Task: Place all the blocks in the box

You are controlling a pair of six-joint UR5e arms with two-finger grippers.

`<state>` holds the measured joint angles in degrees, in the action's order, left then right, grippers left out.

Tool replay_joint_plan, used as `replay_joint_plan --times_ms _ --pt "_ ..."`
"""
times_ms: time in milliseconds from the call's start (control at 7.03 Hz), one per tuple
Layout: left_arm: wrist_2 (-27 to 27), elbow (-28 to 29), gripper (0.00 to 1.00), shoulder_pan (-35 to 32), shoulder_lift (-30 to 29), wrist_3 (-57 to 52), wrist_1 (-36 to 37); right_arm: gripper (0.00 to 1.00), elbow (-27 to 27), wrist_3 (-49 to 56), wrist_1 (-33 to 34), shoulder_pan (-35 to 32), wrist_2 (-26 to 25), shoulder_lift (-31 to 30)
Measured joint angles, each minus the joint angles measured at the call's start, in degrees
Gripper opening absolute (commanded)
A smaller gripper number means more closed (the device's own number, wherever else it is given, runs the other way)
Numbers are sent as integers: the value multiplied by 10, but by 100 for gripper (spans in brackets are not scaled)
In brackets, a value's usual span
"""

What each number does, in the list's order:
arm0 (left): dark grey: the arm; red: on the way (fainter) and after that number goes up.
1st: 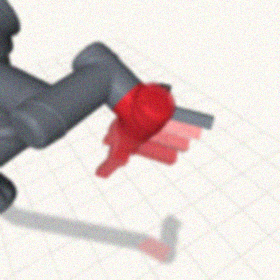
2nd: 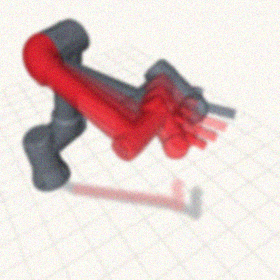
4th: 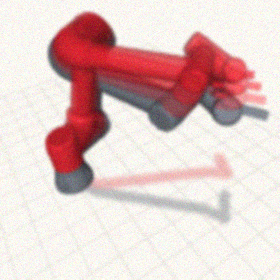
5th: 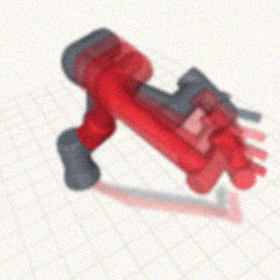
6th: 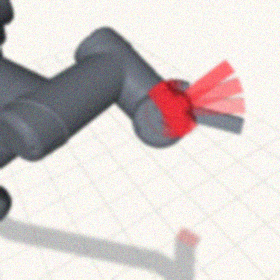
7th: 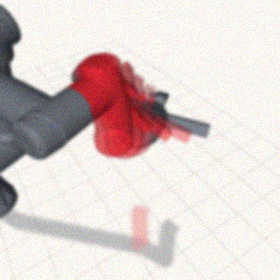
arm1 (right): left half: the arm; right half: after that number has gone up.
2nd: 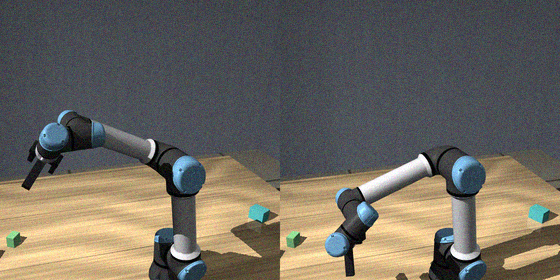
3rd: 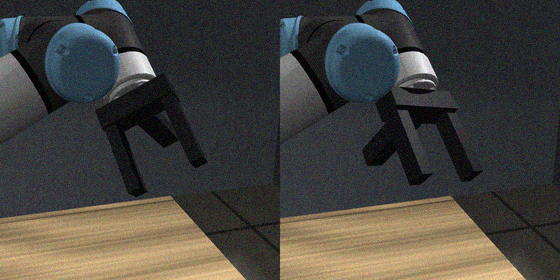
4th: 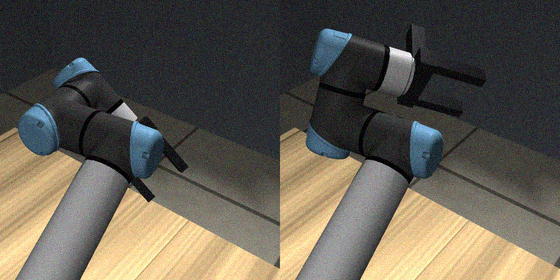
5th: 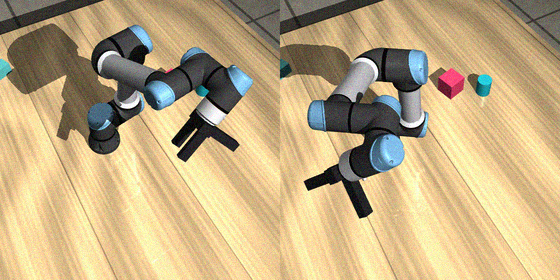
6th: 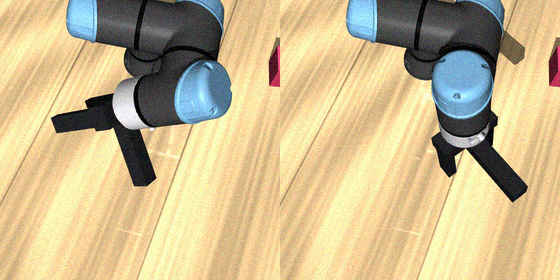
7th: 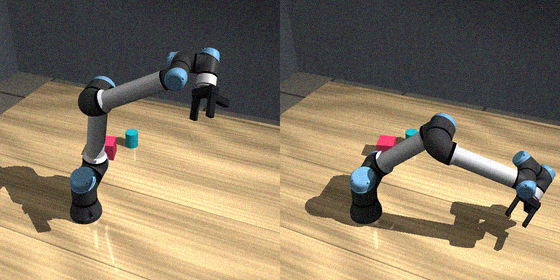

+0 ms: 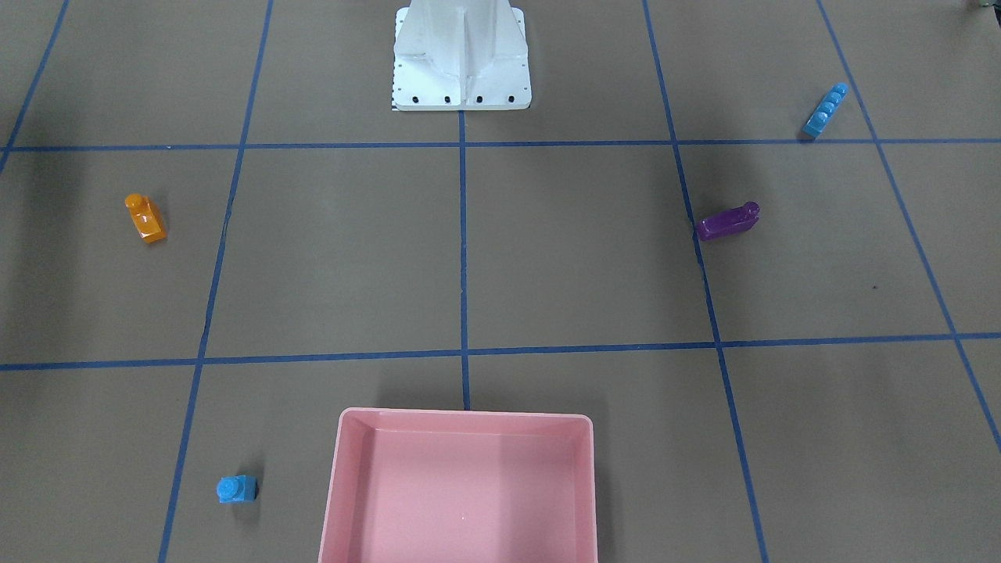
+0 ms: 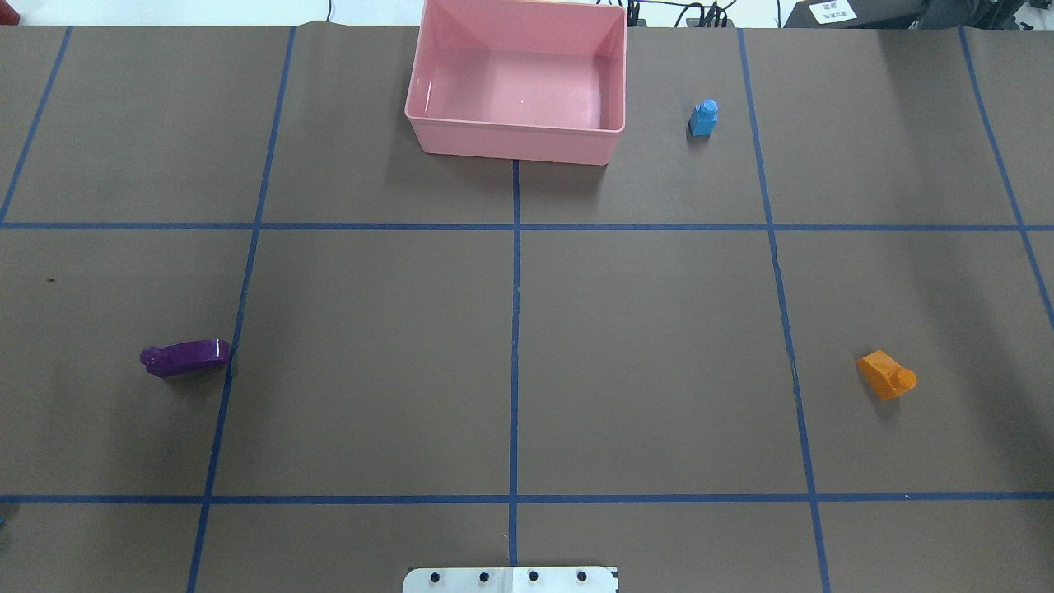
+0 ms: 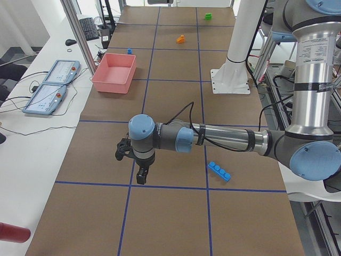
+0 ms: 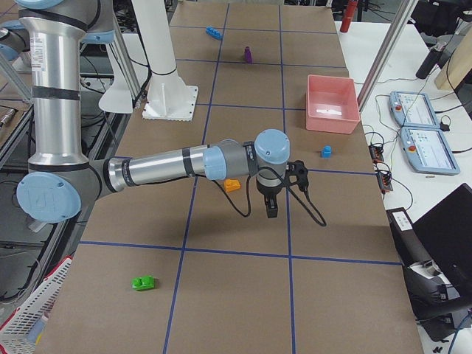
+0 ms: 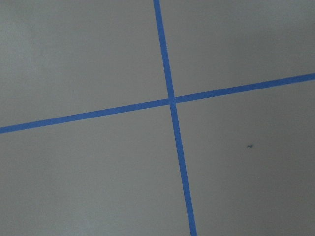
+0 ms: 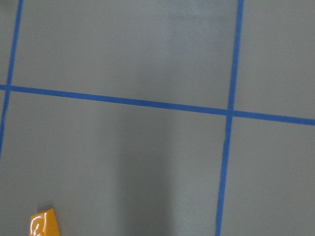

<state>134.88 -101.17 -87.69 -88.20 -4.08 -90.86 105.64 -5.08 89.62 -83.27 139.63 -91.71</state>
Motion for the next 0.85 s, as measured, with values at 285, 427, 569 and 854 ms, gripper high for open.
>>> replay_joint_plan --times_ms 285,427,569,854 --pt "16 -35 100 10 -2 15 1 100 7 -100 -107 109 -17 8" --pt "19 -45 100 11 -3 24 1 100 5 -133 -161 155 -37 7" --pt "20 -48 100 12 -4 40 0 100 5 -155 -187 191 -56 0" --pt "20 -52 100 16 -12 89 0 100 6 -167 -200 256 -97 -24"
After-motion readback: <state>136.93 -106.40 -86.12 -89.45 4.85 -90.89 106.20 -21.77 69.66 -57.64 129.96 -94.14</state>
